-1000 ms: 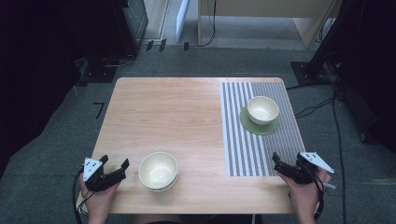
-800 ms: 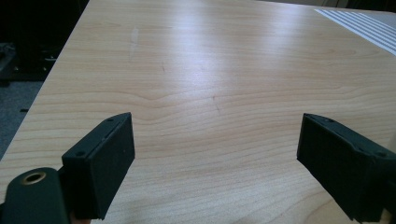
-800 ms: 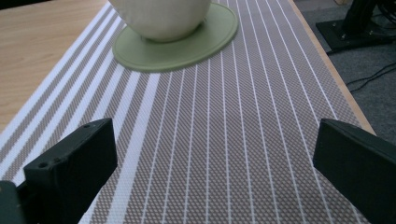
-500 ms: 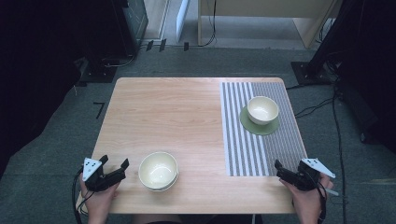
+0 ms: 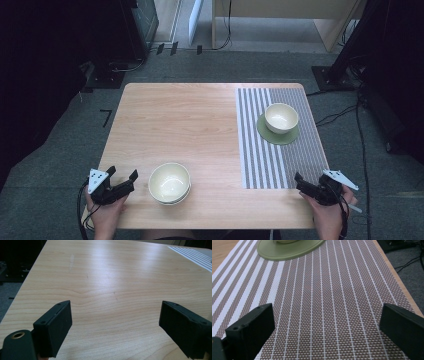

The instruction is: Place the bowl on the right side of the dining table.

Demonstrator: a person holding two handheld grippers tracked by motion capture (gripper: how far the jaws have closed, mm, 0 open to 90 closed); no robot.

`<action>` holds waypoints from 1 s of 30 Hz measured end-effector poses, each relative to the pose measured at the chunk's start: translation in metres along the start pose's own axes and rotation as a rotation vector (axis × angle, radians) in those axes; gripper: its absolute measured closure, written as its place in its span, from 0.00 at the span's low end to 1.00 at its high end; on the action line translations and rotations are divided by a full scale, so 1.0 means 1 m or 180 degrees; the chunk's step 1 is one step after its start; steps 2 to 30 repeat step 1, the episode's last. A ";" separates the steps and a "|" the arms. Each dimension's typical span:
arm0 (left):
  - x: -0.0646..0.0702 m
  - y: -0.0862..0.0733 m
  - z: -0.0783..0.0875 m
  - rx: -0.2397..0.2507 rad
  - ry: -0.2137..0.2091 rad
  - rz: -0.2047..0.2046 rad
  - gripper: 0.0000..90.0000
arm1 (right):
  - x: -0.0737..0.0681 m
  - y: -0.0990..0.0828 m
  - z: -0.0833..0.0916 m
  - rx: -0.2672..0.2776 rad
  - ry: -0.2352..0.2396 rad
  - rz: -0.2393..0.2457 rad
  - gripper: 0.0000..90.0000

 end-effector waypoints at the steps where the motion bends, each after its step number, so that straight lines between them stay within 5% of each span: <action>1: 0.000 0.000 0.000 -0.0004 -0.0006 0.0002 0.12 | 0.000 0.000 0.000 0.0014 0.0014 -0.0012 0.00; 30: 0.000 0.000 0.000 -0.0004 -0.0006 0.0002 0.12 | 0.000 0.000 0.000 0.0014 0.0014 -0.0012 0.00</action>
Point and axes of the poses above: each handheld gripper's, and its own axes: z roughly backward along the jaws, y roughly out of its top, x roughly to its right, the point moved 9 cm from there along -z, roughly forward along the jaws, and after that the axes turned 7 degrees about y, right-handed, at the moved point
